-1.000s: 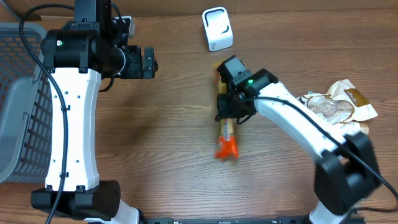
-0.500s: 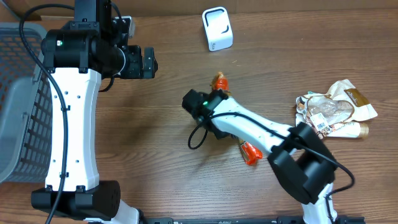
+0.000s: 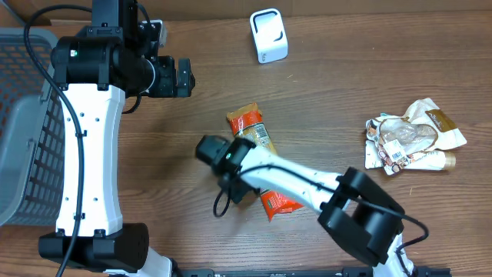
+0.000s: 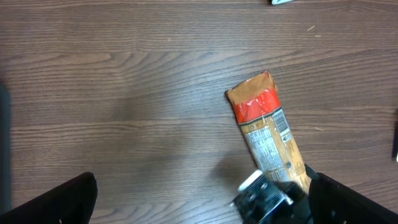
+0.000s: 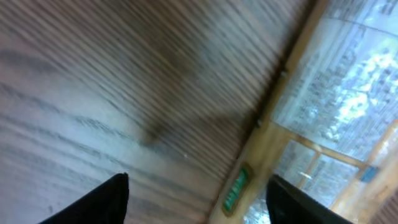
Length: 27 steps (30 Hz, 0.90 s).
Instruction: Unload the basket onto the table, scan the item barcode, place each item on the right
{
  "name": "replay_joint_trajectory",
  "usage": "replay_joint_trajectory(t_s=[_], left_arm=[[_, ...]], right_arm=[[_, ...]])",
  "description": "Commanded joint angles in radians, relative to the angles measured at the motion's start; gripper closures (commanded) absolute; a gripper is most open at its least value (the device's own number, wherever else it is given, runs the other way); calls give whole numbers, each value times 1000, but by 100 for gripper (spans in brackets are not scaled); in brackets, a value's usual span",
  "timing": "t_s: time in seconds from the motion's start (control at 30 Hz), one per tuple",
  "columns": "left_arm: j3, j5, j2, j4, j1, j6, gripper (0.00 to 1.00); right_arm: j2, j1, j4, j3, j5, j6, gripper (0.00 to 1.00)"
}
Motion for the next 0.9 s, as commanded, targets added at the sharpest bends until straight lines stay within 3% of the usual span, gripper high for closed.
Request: replay_joint_trajectory(t_s=[0.0, 0.07, 0.2, 0.33, 0.5, 0.87], left_arm=[[3, 0, 3, 1, -11, 23, 0], [3, 0, 3, 1, -11, 23, 0], [3, 0, 3, 1, -11, 23, 0], [3, 0, 3, 1, -11, 23, 0], [3, 0, 3, 1, -11, 23, 1], [3, 0, 3, 1, -11, 23, 1]], right_arm=[[-73, -101, -20, 91, -73, 3, 27], [-109, -155, -29, 110, -90, 2, 24], [-151, -267, -44, 112, -123, -29, 5], [-147, -365, -59, 75, -297, -162, 0], [-141, -447, -28, -43, -496, -322, 0], [-136, -537, 189, -290, -654, -326, 0]])
